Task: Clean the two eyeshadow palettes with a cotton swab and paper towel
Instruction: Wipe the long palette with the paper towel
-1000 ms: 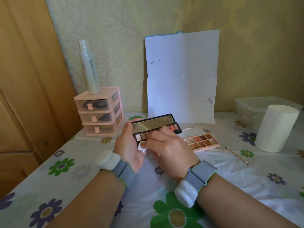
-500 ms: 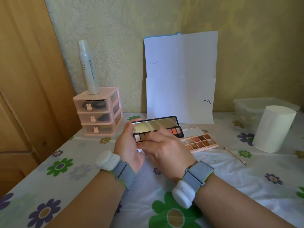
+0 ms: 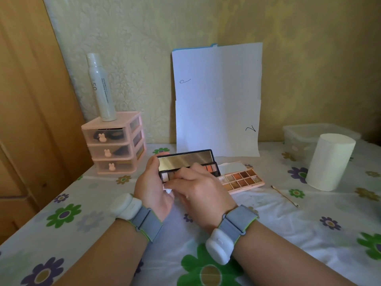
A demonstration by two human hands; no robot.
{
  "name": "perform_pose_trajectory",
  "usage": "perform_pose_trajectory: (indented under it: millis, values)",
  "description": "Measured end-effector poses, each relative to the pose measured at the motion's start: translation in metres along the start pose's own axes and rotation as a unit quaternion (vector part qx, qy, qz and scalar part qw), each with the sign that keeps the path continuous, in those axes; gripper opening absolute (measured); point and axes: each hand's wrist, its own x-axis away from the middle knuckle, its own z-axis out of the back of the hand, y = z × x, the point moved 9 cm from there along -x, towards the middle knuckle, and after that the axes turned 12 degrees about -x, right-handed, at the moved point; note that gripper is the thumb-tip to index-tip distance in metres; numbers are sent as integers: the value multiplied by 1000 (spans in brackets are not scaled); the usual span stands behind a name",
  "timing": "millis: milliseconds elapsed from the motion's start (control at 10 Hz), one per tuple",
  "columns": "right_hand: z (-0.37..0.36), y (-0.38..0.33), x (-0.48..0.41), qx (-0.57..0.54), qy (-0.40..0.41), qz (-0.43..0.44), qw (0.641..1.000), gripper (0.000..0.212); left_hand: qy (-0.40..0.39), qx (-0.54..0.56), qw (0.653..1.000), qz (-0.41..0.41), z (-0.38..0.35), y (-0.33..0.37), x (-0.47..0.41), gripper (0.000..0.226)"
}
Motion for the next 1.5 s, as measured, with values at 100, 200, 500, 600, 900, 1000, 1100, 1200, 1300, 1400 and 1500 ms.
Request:
perform_pose_trajectory:
  millis: [100, 200, 500, 600, 900, 1000, 1100, 1200, 1300, 1400, 1500]
  values:
    - [1, -7, -3, -13, 19, 6, 1000, 29, 4, -13, 1000, -6, 2, 0, 2, 27]
    - [3, -3, -2, -23, 22, 2, 999, 28, -5, -7, 1000, 0, -4, 0, 8, 27]
    - [14, 37, 8, 50, -38, -88, 994, 39, 32, 1, 998, -60, 2, 18, 5, 42]
    - [19, 55, 14, 85, -47, -127, 987, 45, 65, -24, 995, -71, 3, 22, 11, 39]
    - [24, 74, 21, 100, -35, -190, 976, 42, 80, -37, 995, -52, 12, 26, 13, 38]
    - [18, 64, 18, 71, -42, -162, 983, 42, 75, -44, 995, -56, 11, 26, 13, 40]
    - [22, 71, 20, 71, -38, -178, 981, 42, 73, -47, 995, -57, 12, 27, 12, 40]
    - [30, 79, 24, 81, -26, -196, 977, 40, 75, -48, 994, -60, 13, 27, 10, 40]
    - [28, 75, 23, 74, -21, -191, 979, 38, 79, -45, 994, -57, 13, 26, 10, 38]
    - [22, 63, 18, 55, -30, -162, 985, 39, 78, -51, 994, -56, 14, 25, 9, 37]
    - [31, 62, 19, 43, 5, -159, 986, 31, 100, -48, 993, -47, 20, 26, 7, 38]
